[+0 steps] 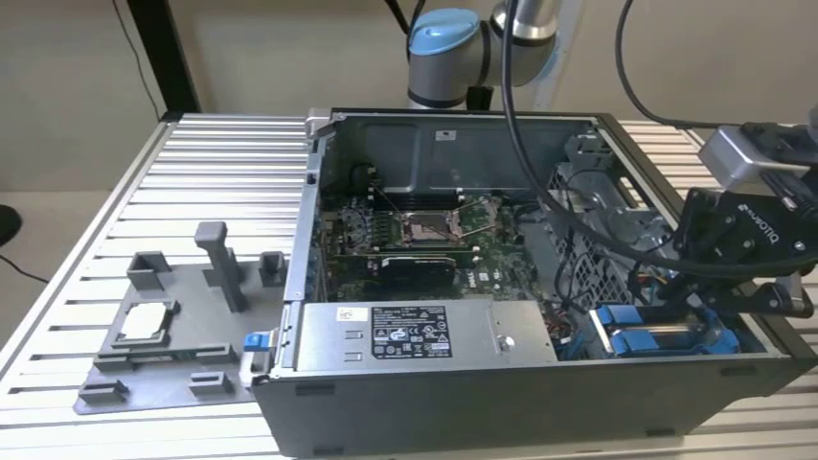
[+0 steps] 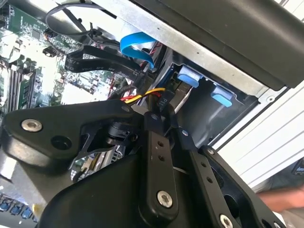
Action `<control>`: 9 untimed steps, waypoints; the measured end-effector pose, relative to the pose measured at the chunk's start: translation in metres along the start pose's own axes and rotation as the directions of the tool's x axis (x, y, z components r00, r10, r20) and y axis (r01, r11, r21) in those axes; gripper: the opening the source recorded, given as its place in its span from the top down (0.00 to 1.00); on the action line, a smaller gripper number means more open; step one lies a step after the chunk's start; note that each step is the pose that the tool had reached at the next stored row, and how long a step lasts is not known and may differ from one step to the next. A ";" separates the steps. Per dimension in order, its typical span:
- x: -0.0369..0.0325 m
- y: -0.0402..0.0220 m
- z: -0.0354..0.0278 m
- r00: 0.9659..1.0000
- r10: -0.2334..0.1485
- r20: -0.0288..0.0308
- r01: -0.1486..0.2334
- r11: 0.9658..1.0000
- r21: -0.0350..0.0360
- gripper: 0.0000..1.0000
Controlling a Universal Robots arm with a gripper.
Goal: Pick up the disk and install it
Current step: 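Insert the first disk wire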
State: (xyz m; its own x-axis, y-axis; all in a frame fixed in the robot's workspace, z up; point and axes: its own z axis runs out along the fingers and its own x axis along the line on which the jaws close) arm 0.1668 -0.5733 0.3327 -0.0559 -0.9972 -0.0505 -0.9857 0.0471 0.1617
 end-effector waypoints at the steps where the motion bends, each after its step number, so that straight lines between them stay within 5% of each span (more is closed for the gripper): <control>1: 0.0000 -0.0001 0.0008 1.000 0.000 0.000 0.000 1.000 0.000 1.00; 9: 0.0001 -0.0006 0.0036 1.000 0.000 0.000 0.000 1.000 -0.001 1.00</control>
State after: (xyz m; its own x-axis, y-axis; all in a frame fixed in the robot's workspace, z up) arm 0.1669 -0.5733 0.3291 -0.0557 -0.9972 -0.0503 -0.9856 0.0468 0.1622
